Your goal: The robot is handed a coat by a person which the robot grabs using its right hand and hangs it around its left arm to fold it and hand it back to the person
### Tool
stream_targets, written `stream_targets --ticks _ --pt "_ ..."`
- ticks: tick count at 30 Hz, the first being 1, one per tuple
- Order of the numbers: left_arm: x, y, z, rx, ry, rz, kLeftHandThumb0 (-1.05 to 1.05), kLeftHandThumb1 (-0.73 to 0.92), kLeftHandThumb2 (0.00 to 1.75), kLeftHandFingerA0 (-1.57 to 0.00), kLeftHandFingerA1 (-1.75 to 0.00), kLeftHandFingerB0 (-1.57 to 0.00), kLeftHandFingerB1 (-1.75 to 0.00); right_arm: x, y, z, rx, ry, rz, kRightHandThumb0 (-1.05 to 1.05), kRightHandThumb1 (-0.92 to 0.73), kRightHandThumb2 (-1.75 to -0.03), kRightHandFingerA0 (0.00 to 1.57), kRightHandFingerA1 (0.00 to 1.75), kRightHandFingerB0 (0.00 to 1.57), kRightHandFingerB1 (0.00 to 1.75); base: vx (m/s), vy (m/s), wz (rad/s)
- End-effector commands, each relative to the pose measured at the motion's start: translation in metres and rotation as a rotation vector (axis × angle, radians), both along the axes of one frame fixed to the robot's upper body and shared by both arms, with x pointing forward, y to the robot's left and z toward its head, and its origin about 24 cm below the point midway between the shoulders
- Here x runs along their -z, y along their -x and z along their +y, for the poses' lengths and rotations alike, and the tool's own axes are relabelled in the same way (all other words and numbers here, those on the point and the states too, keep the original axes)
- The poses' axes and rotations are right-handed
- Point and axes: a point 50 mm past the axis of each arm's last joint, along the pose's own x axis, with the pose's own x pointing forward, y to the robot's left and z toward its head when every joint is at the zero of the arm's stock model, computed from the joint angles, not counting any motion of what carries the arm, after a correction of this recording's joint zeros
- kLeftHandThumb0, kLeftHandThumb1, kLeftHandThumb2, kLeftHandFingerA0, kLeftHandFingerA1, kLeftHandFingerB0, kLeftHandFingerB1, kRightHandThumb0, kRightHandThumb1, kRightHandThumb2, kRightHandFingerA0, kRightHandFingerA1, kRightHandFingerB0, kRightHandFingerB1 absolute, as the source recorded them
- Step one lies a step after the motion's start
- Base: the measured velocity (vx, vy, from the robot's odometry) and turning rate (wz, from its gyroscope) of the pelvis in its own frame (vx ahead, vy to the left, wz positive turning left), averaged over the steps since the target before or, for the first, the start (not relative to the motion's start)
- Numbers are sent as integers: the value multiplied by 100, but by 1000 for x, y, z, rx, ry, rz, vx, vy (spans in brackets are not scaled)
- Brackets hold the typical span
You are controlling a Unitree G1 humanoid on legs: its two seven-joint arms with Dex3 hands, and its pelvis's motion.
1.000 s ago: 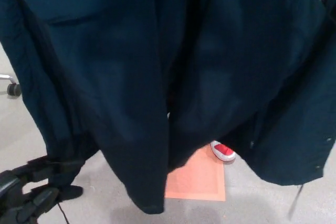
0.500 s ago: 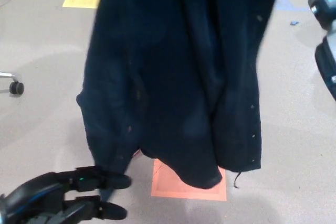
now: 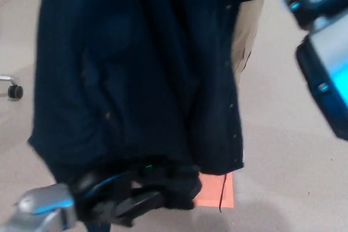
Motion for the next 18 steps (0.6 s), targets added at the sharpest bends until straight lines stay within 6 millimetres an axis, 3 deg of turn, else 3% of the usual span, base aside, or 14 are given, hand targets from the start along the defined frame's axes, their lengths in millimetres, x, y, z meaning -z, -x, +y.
stream_targets --ticks 1,2,4,6,7,8,9,11,13,14,16,17,18 --pt "-4 -13 -28 -54 -3 38 -66 79 63 -21 -35 -15 -31 5 14 23 -150 -7 42 -34 -81 -64 92 119 89 65 0 0 0" --pt "-8 -16 -36 -55 6 25 -65 80 64 -21 -35 -17 -32 9 15 27 -167 4 69 -39 -84 -65 88 60 77 53 0 0 0" --pt "-15 -20 -51 -56 15 0 -65 80 64 -20 -34 -17 -31 16 17 35 -193 33 105 -39 -84 -66 88 55 79 52 0 0 0" --pt "-20 -24 -59 -58 23 -2 -66 79 63 -20 -35 -17 -31 18 20 40 -209 49 88 -37 -82 -64 86 53 80 52 0 0 0" --pt "-24 -30 -72 -66 39 -27 -66 77 63 -22 -37 -20 -33 24 25 47 -243 88 84 -39 -88 -67 80 87 79 54 0 0 0" --pt "-26 -32 -77 -70 45 -37 -66 77 63 -22 -37 -20 -33 26 27 50 -257 104 83 -39 -88 -67 80 87 79 54 0 0 0" --pt "-30 -37 -83 -82 40 -50 -65 75 62 -26 -37 -24 -33 27 31 52 -291 111 72 -35 -86 -64 85 101 86 57 0 0 0" --pt "-36 -45 -95 -88 16 -104 -65 76 62 -31 -38 -29 -34 29 38 59 -338 96 89 -39 -84 -66 88 103 86 59 0 0 0" --pt "-40 -51 -101 -87 14 -123 -61 77 62 -33 -39 -30 -35 29 44 62 -367 106 86 -37 -85 -65 71 65 67 52 0 0 0" --pt "-42 -54 -105 -90 12 -131 -69 65 96 -31 -51 -29 -48 29 49 64 -403 119 87 -36 -86 -65 72 64 64 52 0 0 0" --pt "-47 -63 -111 -109 3 -125 -69 63 95 -33 -50 -34 -49 30 61 67 -461 158 81 -36 -87 -65 70 64 66 52 0 0 0" --pt "-48 -66 -114 -123 -4 -121 -67 63 94 -34 -50 -33 -49 31 66 68 -485 177 79 -33 -86 -65 78 76 73 56 0 0 0" --pt "-49 -68 -117 -130 -3 -121 -60 63 94 -31 -51 -27 -48 33 70 68 -510 181 82 -31 -75 -63 82 82 77 55 0 0 0"
